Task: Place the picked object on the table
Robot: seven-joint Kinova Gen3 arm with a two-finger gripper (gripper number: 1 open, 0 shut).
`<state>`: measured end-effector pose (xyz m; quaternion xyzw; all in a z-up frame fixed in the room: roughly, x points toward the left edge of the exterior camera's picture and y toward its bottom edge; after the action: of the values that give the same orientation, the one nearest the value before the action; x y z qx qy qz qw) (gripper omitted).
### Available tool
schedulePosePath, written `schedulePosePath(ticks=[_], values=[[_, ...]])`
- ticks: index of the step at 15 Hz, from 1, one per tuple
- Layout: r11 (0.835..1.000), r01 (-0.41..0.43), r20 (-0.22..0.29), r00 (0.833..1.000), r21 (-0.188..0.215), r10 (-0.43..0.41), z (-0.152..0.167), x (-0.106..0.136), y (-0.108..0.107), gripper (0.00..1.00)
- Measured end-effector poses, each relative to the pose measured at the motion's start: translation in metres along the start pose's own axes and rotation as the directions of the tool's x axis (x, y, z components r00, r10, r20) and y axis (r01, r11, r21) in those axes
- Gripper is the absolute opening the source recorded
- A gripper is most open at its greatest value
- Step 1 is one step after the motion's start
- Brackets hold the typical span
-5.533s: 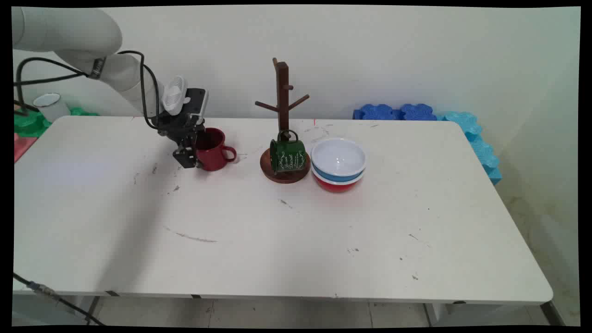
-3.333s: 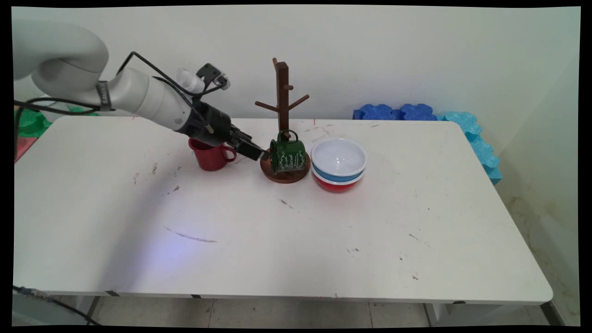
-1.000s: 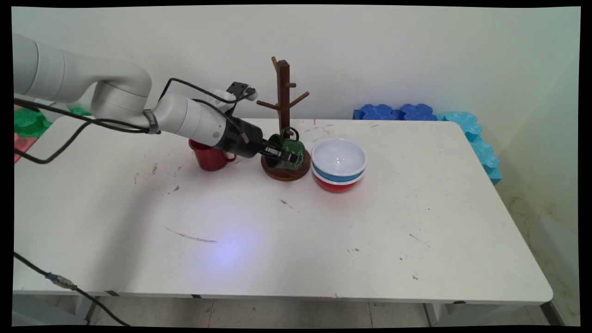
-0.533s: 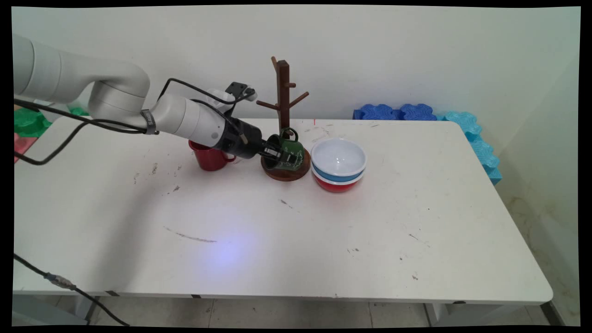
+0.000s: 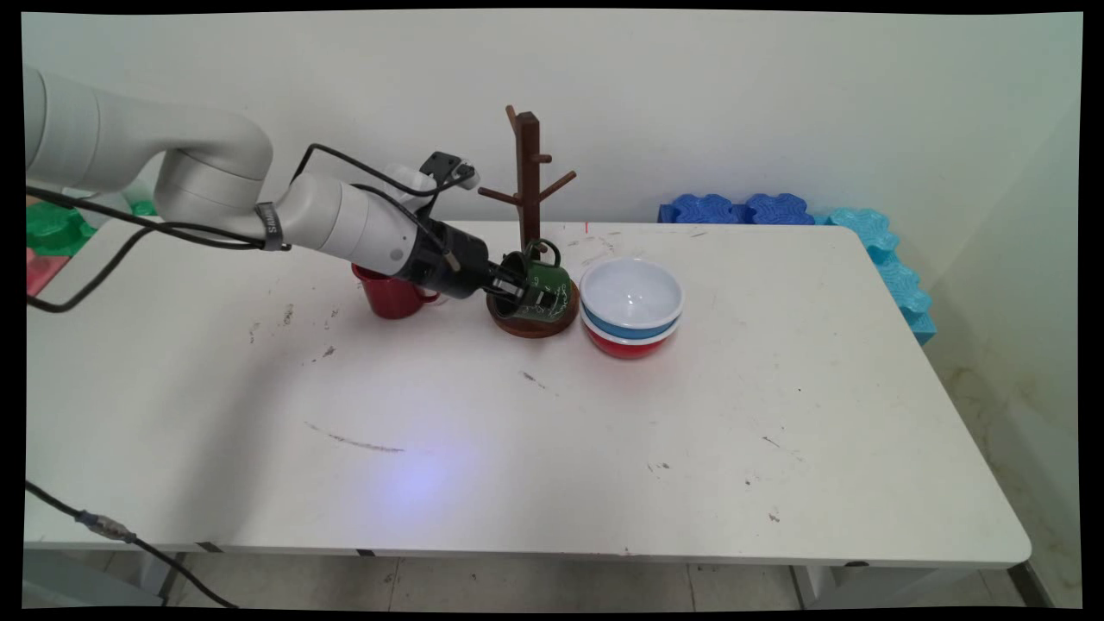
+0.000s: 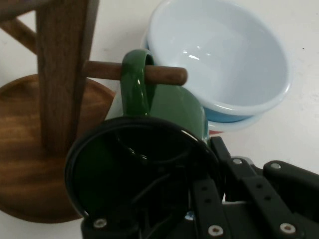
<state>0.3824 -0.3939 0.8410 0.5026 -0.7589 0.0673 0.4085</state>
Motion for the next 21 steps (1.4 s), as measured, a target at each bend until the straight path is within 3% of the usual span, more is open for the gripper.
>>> schedulePosePath(ticks=[21], values=[[0.991, -0.125, 0.012, 0.992, -0.047, 0.125, -0.031, 0.002, 0.025, 0.00]])
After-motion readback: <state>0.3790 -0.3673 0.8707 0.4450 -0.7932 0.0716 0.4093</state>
